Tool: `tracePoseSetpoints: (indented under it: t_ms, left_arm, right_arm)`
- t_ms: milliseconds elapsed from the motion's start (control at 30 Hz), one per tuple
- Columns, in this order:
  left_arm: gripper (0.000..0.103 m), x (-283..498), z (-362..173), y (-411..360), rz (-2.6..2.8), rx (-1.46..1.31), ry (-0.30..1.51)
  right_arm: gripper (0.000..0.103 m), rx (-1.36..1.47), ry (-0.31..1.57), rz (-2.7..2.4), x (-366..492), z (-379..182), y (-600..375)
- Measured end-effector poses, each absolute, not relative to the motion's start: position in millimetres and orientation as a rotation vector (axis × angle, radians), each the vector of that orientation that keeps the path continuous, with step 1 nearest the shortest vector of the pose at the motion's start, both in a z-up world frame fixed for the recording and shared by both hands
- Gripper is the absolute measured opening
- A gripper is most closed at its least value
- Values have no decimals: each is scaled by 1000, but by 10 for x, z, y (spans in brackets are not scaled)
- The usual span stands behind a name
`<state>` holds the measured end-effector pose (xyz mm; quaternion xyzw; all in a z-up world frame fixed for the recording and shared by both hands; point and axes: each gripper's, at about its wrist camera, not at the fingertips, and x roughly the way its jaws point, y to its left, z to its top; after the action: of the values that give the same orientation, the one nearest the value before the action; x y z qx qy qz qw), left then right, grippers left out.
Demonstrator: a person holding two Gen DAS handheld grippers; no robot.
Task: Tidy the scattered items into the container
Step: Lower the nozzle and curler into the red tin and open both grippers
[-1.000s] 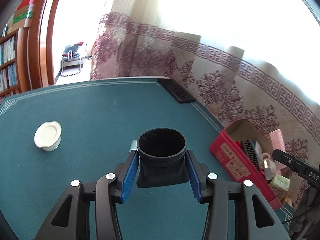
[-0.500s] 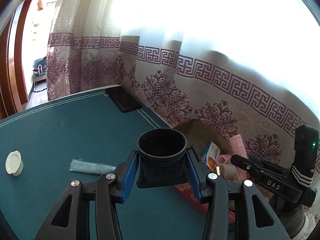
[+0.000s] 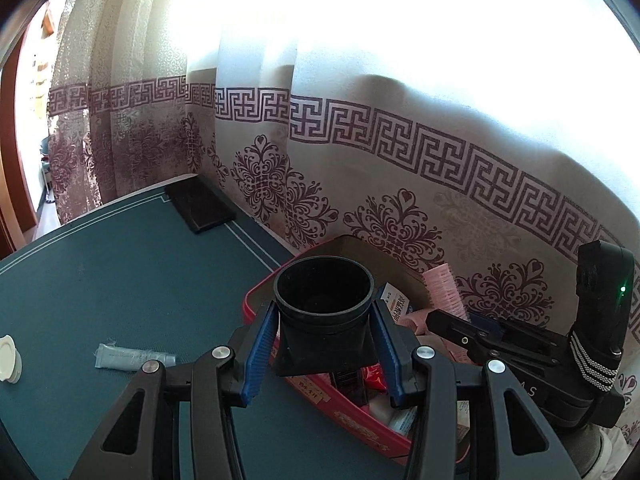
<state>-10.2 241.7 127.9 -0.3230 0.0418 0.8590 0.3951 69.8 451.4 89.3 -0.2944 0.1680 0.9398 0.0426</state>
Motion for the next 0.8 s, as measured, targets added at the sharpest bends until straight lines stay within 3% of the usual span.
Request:
tracePoseSetpoints:
  t_ms: [800]
  left_arm:
    - [49,-197,1134,2662,2136,-856,141]
  right_arm:
    - [29,-929,520,2862,658,827,4530]
